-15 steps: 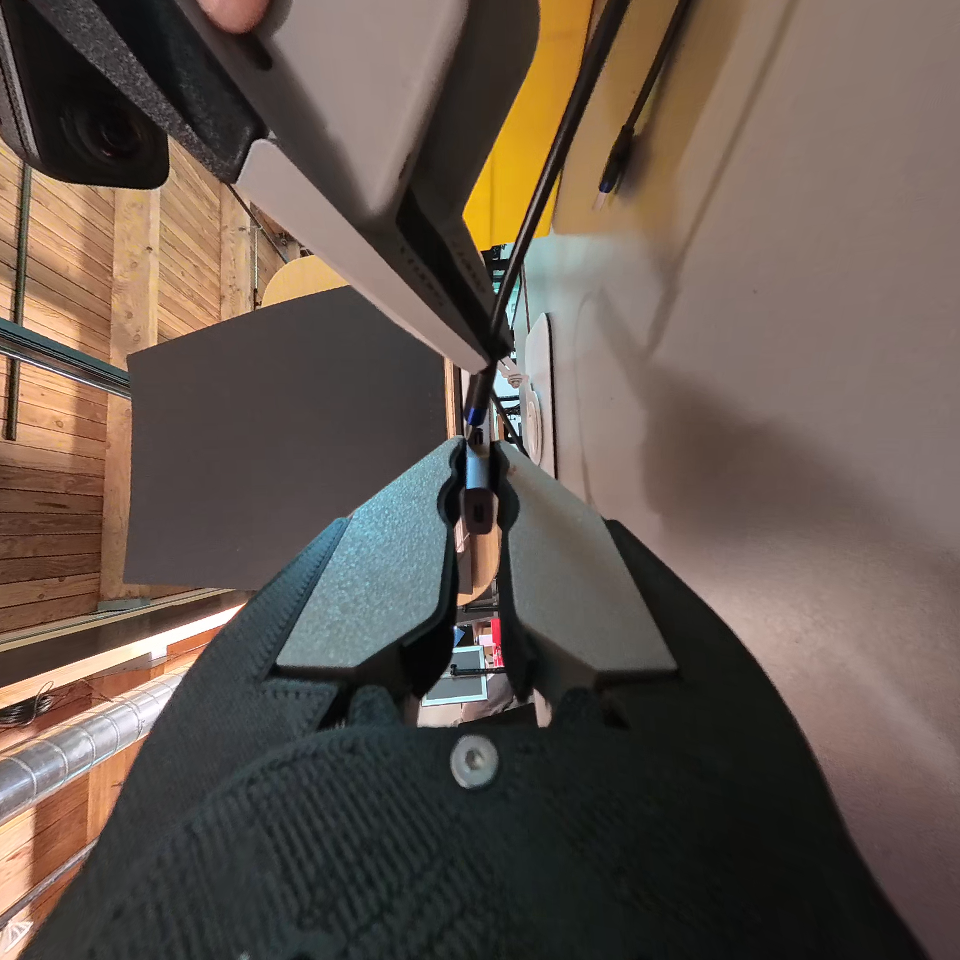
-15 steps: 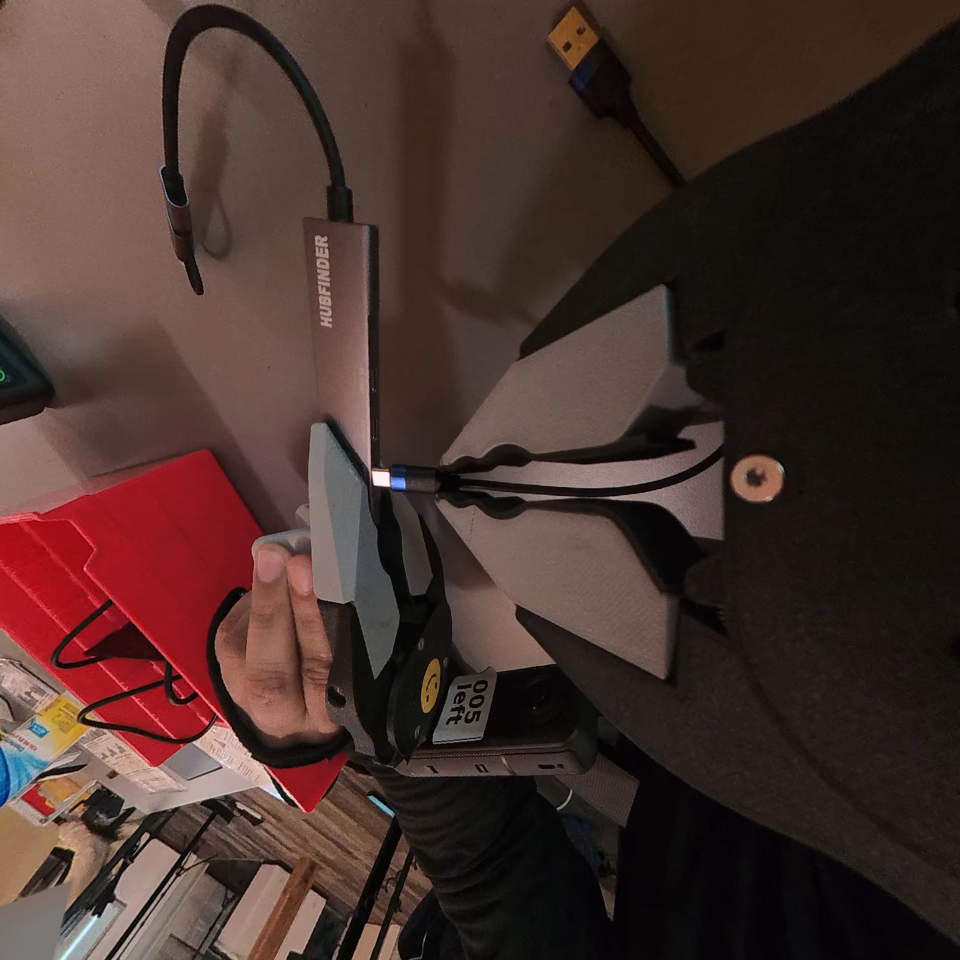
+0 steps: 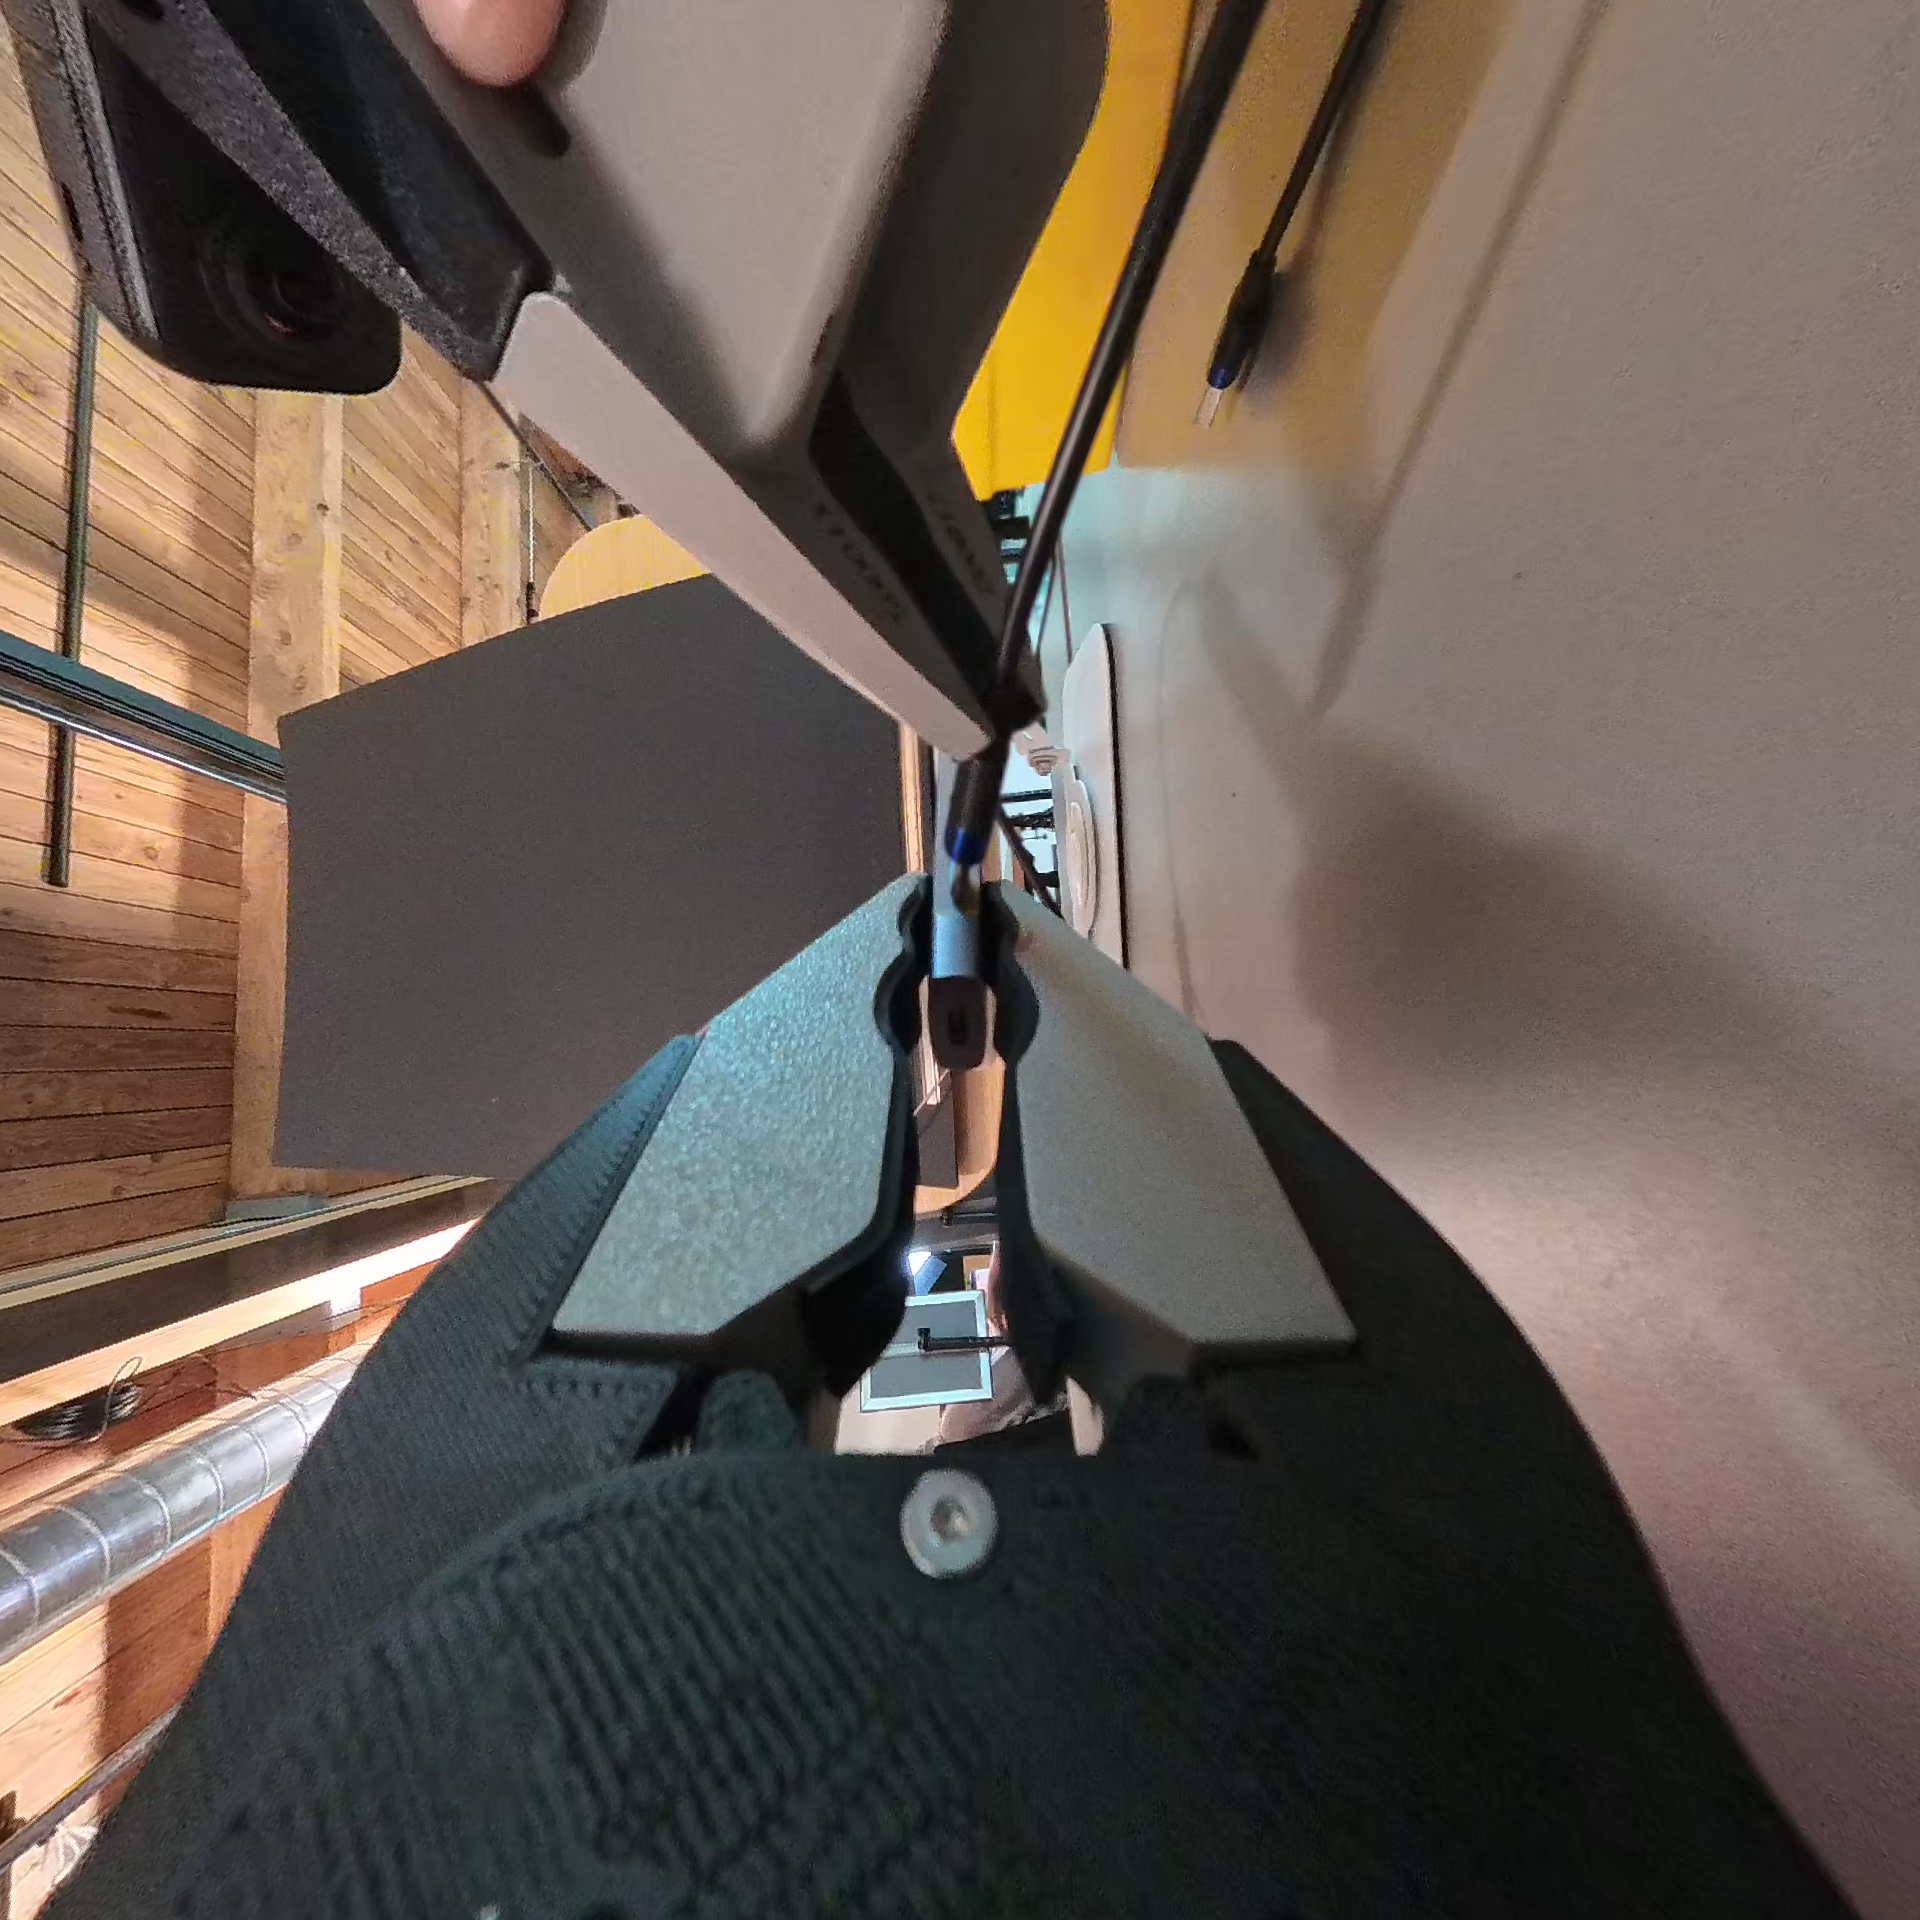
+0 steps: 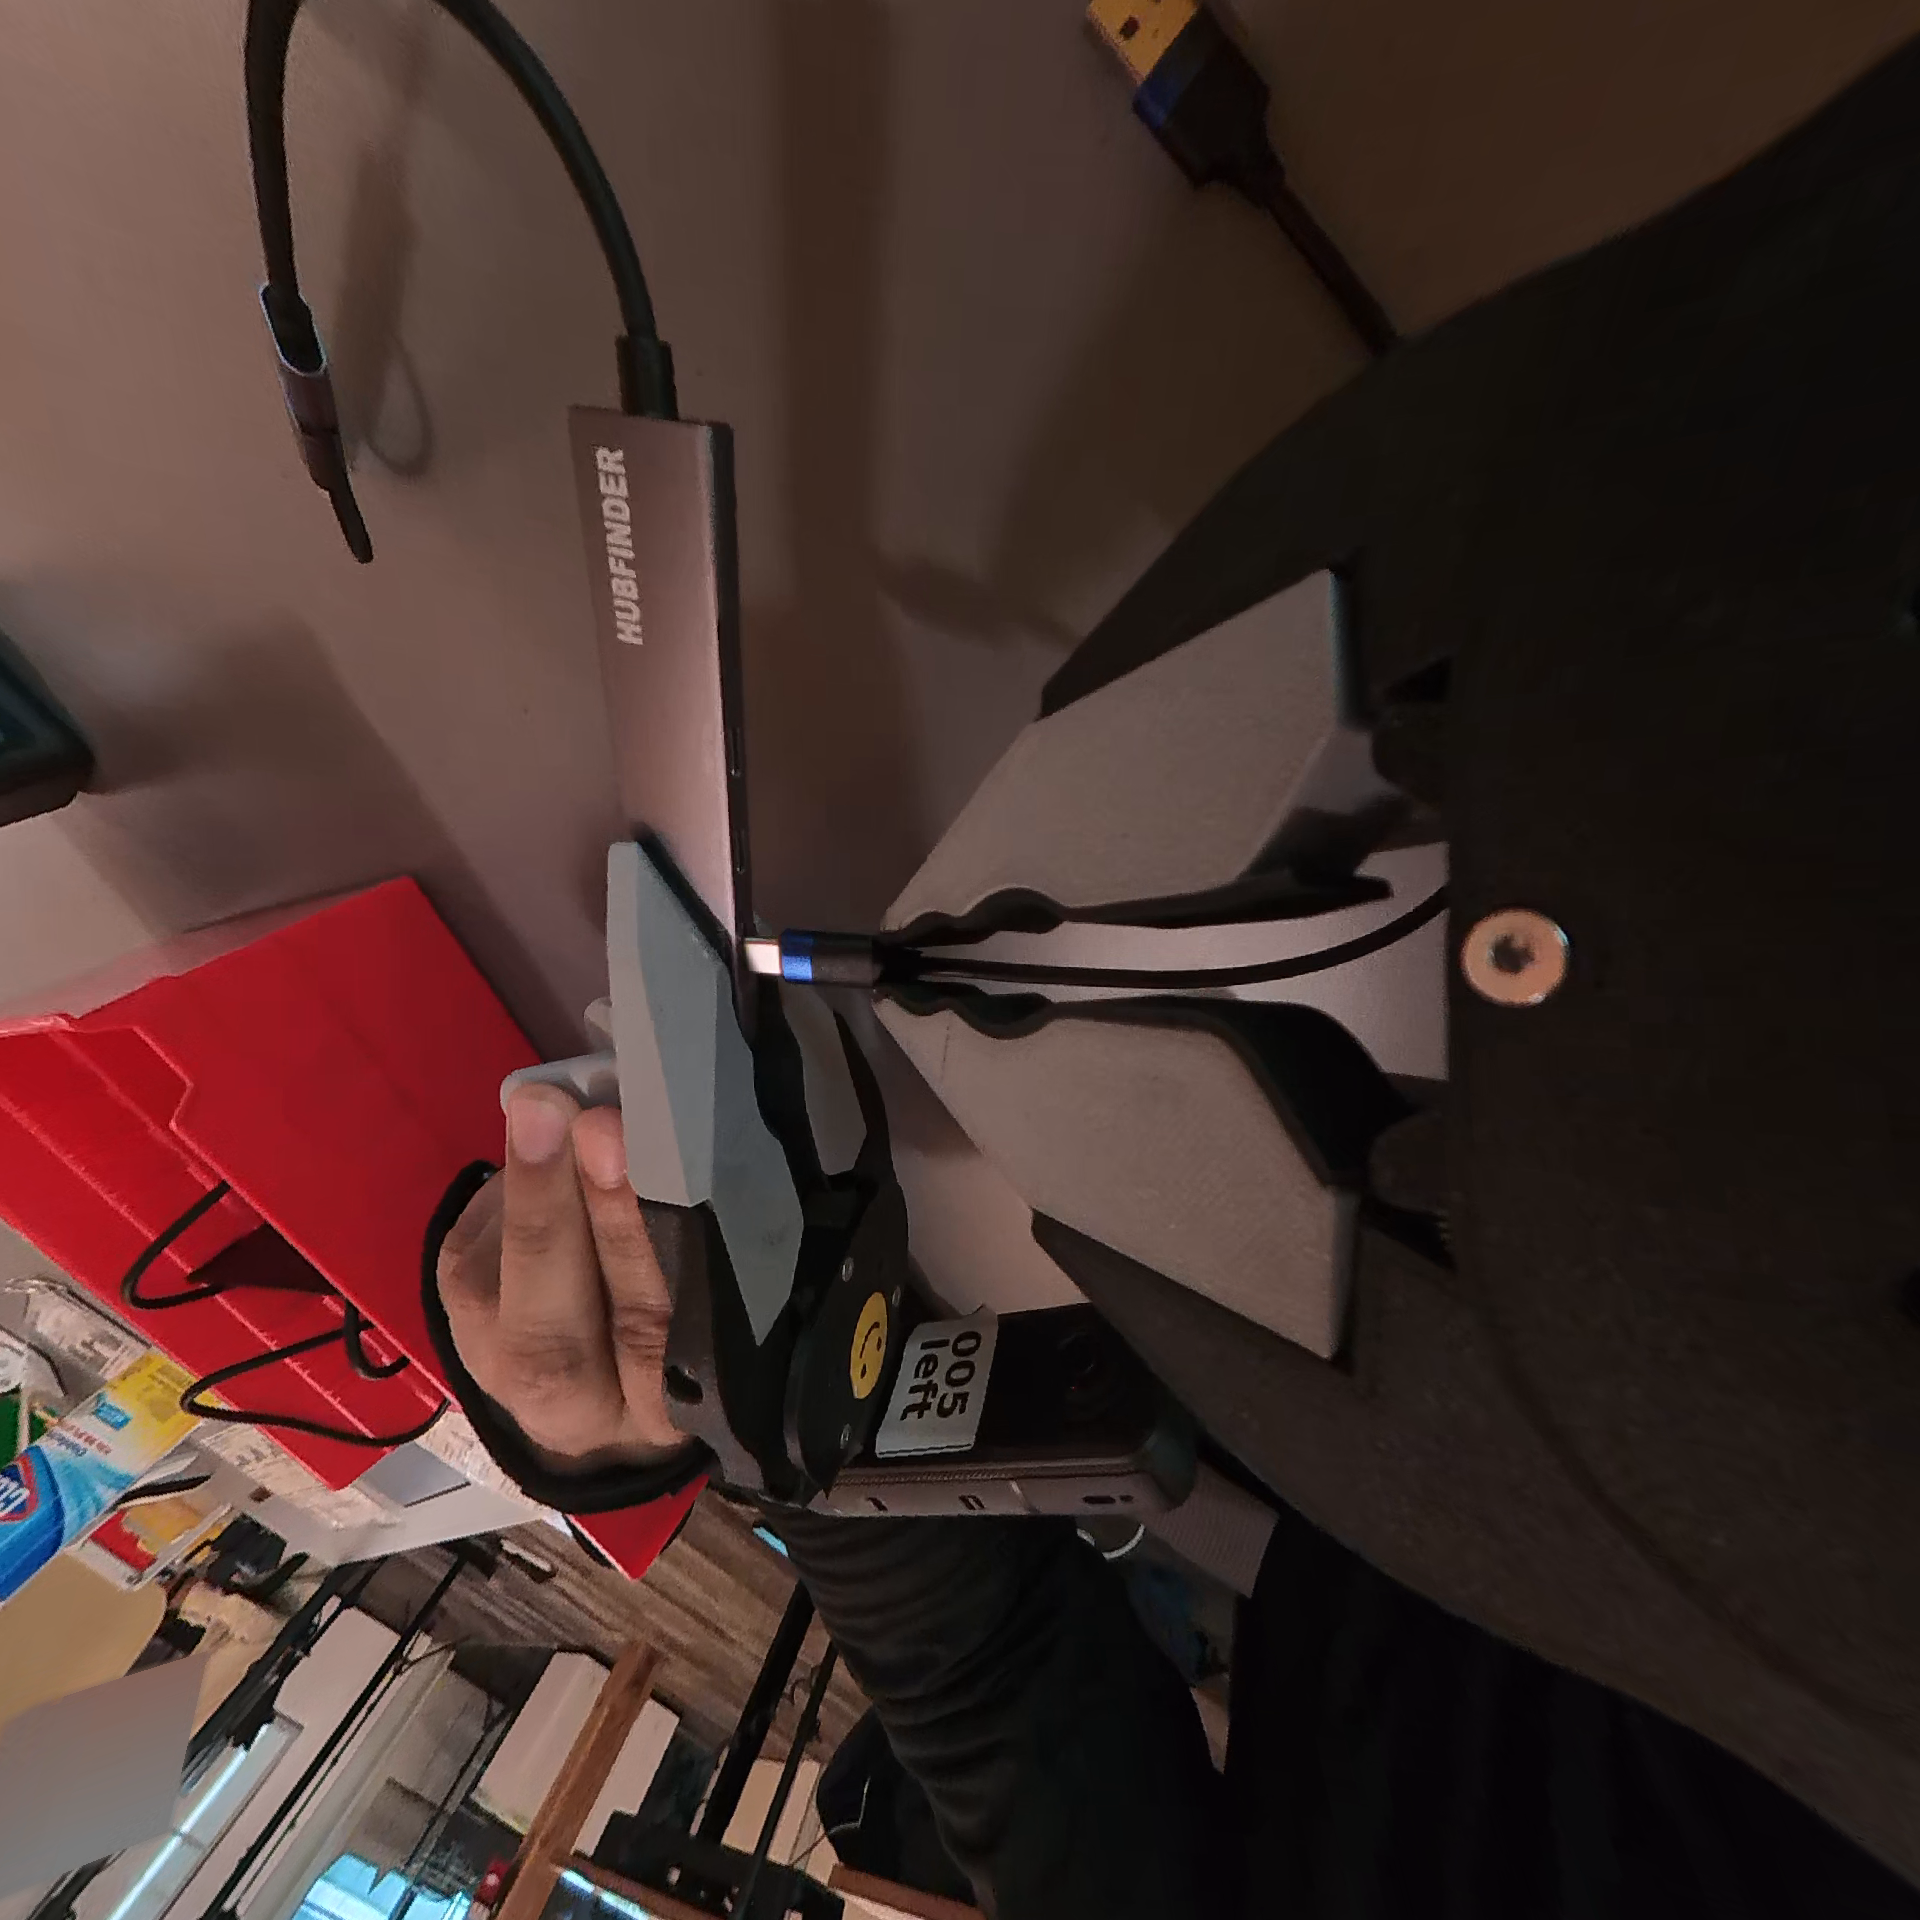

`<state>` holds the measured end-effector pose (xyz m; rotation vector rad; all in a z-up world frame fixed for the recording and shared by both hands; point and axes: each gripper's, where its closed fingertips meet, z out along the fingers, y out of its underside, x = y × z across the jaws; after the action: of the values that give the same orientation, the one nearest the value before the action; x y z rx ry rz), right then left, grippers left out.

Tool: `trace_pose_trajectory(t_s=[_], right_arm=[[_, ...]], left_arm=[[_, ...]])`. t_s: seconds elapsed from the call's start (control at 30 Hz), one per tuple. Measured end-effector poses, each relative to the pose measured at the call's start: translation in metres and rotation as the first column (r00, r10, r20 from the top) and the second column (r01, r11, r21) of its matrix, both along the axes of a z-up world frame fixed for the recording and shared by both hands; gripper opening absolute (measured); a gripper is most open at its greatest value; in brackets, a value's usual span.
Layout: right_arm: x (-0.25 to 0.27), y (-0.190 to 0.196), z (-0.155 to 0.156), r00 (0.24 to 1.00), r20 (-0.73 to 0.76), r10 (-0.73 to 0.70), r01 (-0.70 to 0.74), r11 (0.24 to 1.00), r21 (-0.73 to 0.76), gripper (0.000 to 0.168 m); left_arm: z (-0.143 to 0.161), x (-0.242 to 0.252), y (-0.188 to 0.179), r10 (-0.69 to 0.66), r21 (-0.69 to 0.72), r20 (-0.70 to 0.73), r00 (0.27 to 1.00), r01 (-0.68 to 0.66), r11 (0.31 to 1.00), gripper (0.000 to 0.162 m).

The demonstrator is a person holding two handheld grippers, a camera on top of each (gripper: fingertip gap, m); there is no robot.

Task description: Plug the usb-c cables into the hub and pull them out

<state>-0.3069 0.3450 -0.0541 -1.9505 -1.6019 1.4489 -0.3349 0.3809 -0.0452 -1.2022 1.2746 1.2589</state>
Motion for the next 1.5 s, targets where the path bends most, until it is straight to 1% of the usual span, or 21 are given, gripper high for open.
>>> trace_pose_trajectory(t_s=[0.3,0.67,0.83,0.93,1.1,1.23,1.37,1.5], right_arm=[[-0.001,0.003,-0.001,1.0,0.005,-0.003,0.003,1.0,-0.006,0.003],[-0.002,0.003,0.003,1.0,-0.025,-0.007,0.004,0.989,-0.145,0.004],[-0.005,0.006,0.0,0.998,-0.039,-0.055,0.051,0.993,-0.108,0.003],[-0.006,0.007,-0.001,0.997,-0.05,-0.066,0.059,0.991,-0.12,0.003],[-0.008,0.008,-0.008,0.996,-0.051,-0.071,0.063,0.988,-0.143,0.002],[-0.013,0.008,-0.006,0.994,-0.073,-0.08,0.069,0.986,-0.151,0.001],[-0.015,0.008,-0.011,0.994,-0.069,-0.09,0.079,0.985,-0.154,0.001],[-0.017,0.01,-0.007,0.99,-0.096,-0.101,0.083,0.98,-0.179,0.001]], left_arm=[[0.0,0.001,0.001,-0.001,0.003,-0.004,1.0,0.001,1.0,0.007],[-0.001,0.001,-0.001,0.011,-0.015,0.035,0.999,-0.01,1.0,0.007],[-0.005,-0.003,0.001,0.057,-0.046,0.06,0.997,-0.054,0.997,0.007],[-0.008,-0.004,0.0,0.081,-0.071,0.083,0.993,-0.075,0.995,0.006],[-0.018,-0.005,-0.001,0.093,-0.101,0.065,0.994,-0.086,0.991,0.006],[-0.018,-0.01,-0.001,0.122,-0.116,0.091,0.988,-0.111,0.987,0.005],[-0.023,-0.011,0.0,0.14,-0.13,0.081,0.987,-0.129,0.983,0.005],[-0.019,-0.014,0.002,0.139,-0.112,0.095,0.986,-0.129,0.985,0.006]])
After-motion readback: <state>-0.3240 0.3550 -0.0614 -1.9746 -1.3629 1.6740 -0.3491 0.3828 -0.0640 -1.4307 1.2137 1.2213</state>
